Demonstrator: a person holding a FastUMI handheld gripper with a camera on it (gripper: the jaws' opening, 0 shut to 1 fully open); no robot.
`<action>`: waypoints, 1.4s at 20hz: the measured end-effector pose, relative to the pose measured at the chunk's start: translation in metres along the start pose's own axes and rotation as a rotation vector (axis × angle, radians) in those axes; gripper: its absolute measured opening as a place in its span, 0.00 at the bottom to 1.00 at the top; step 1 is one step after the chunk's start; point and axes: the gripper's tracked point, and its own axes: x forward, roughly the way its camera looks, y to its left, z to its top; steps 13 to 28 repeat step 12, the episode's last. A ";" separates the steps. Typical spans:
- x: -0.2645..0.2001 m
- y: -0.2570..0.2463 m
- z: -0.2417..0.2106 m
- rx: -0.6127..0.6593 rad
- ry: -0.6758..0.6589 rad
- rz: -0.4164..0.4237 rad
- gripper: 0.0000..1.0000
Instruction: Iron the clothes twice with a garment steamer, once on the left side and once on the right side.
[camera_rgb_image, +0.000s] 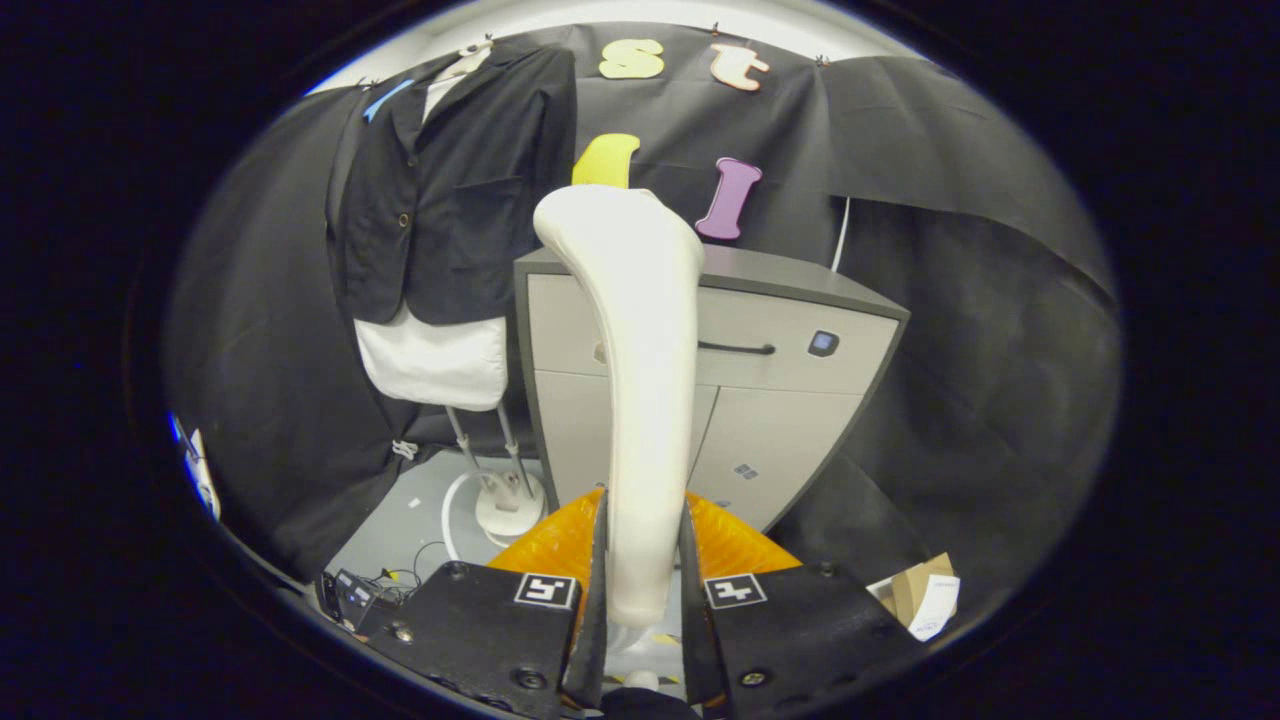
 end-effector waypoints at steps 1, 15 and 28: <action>-0.001 -0.007 -0.002 0.012 0.004 -0.003 0.33; -0.007 -0.031 -0.023 0.053 0.042 -0.031 0.33; -0.007 -0.031 -0.023 0.053 0.042 -0.031 0.33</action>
